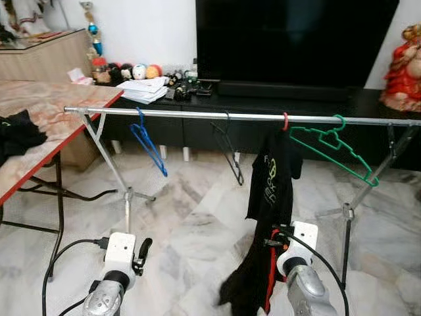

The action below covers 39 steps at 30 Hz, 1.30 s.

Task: Hang hanger

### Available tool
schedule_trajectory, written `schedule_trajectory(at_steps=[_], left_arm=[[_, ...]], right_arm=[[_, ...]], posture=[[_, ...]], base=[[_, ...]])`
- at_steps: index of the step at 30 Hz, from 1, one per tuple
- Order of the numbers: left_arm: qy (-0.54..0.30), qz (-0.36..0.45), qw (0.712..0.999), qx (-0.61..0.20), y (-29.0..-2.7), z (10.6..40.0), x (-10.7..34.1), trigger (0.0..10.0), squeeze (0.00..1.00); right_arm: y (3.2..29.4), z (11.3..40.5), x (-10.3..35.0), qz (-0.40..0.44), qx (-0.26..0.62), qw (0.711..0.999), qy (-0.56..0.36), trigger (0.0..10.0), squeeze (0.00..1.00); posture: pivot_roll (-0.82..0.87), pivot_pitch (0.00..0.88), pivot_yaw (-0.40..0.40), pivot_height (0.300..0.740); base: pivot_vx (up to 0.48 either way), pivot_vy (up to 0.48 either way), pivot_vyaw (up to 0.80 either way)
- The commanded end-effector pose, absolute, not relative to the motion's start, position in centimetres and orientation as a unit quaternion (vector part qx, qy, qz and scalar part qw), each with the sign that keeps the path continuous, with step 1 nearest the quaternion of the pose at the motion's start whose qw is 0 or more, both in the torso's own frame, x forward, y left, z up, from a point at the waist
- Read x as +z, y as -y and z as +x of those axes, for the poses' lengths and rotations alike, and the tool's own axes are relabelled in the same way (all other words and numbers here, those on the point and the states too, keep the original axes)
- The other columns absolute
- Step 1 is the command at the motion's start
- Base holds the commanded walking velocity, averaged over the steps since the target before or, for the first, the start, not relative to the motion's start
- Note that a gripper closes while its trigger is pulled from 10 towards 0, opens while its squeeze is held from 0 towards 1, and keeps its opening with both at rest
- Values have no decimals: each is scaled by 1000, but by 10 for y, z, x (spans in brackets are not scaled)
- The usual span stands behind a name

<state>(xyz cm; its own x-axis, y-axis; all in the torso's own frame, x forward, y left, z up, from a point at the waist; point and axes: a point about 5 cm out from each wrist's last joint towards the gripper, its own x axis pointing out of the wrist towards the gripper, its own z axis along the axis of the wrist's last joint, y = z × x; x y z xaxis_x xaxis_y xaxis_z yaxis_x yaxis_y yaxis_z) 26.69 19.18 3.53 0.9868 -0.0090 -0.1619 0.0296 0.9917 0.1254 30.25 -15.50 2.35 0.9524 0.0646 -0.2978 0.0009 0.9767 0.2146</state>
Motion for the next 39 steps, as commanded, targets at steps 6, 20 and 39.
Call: schedule_trajectory(at_steps=[6,20,39], left_arm=[[-84,62,995,11,-203,264,33,10000,0],[-80,57,995,5,-202,265,34,10000,0],[-75,54,996,6,-200,267,37,10000,0]], right_arm=[[141,308,30,106,43,983,-141,10000,0],[141,307,27,94,49,983,-148,10000,0],[132,307,32,79,98,983,-131,10000,0]], posture=[[51,0,34,740],[50,0,34,740],[50,0,33,740]], base=[[0,0,0],[20,0,0],[314,0,306]])
